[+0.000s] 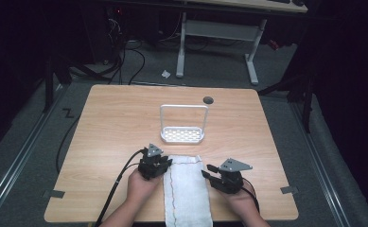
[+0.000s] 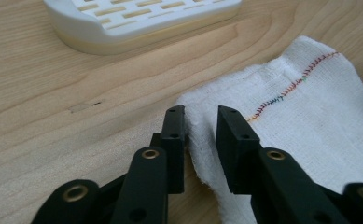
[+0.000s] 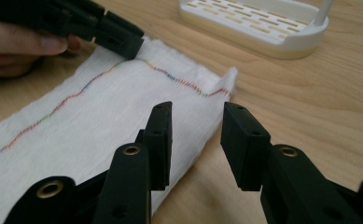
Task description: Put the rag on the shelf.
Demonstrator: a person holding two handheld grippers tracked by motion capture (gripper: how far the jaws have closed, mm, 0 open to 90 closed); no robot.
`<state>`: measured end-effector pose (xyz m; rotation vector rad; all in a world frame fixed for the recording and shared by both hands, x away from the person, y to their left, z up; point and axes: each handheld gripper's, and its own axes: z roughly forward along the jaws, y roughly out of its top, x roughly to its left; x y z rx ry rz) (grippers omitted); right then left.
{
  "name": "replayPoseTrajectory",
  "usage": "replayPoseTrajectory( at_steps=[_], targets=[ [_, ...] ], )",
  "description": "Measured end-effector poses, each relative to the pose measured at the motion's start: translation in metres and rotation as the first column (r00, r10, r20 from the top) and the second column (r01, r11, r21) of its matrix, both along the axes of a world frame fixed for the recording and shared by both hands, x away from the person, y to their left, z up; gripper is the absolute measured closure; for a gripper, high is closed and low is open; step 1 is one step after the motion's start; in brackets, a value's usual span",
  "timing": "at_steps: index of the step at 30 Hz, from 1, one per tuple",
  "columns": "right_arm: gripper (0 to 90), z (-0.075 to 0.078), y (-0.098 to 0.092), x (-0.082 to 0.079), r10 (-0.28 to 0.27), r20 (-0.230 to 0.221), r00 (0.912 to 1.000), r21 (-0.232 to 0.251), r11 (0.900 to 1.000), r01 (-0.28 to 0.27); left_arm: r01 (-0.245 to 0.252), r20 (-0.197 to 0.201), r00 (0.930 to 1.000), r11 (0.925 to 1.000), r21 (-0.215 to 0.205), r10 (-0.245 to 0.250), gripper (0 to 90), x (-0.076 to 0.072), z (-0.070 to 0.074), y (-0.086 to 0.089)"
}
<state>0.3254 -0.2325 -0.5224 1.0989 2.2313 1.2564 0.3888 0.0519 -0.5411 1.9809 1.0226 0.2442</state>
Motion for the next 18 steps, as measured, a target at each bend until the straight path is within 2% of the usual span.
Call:
replayPoseTrajectory(
  at_steps=[1, 3, 6, 9, 13, 16, 18],
  targets=[
    [64.6, 0.002, 0.001, 0.006, -0.020, -0.008, 0.9998, 0.011, 1.000, 0.021, -0.001, -0.005, 1.0000, 1.0000, -0.006, 0.001, 75.6, 0.000, 0.000, 0.000],
    [65.0, 0.005, 0.006, 0.020, -0.061, -0.021, 0.9979, -0.002, 0.998, 0.061, 0.000, -0.010, 0.9999, 0.9999, -0.012, 0.000, 76.9, 0.001, 0.000, 0.001],
    [64.5, 0.003, 0.015, 0.038, -0.082, -0.046, 0.9956, -0.015, 0.997, 0.081, 0.002, -0.016, 0.9999, 0.9998, -0.018, -0.002, 77.5, 0.002, -0.001, 0.001],
    [65.0, -0.003, 0.026, 0.050, -0.101, -0.078, 0.9918, -0.057, 0.994, 0.097, 0.001, -0.012, 0.9999, 0.9999, -0.013, -0.001, 77.4, 0.001, 0.000, 0.001],
    [66.3, -0.011, 0.033, 0.054, -0.114, -0.111, 0.9872, -0.104, 0.989, 0.102, 0.004, -0.013, 0.9999, 0.9999, -0.014, -0.004, 76.9, 0.000, 0.000, 0.002],
    [66.8, -0.013, 0.033, 0.051, -0.117, -0.099, 0.9882, -0.111, 0.988, 0.105, 0.005, -0.003, 1.0000, 1.0000, -0.003, -0.005, 76.9, -0.001, 0.000, 0.000],
    [67.0, -0.015, 0.033, 0.049, -0.107, -0.086, 0.9906, -0.105, 0.990, 0.097, 0.003, -0.012, 0.9999, 0.9999, -0.013, -0.003, 76.8, 0.000, 0.000, 0.001]
  ],
)
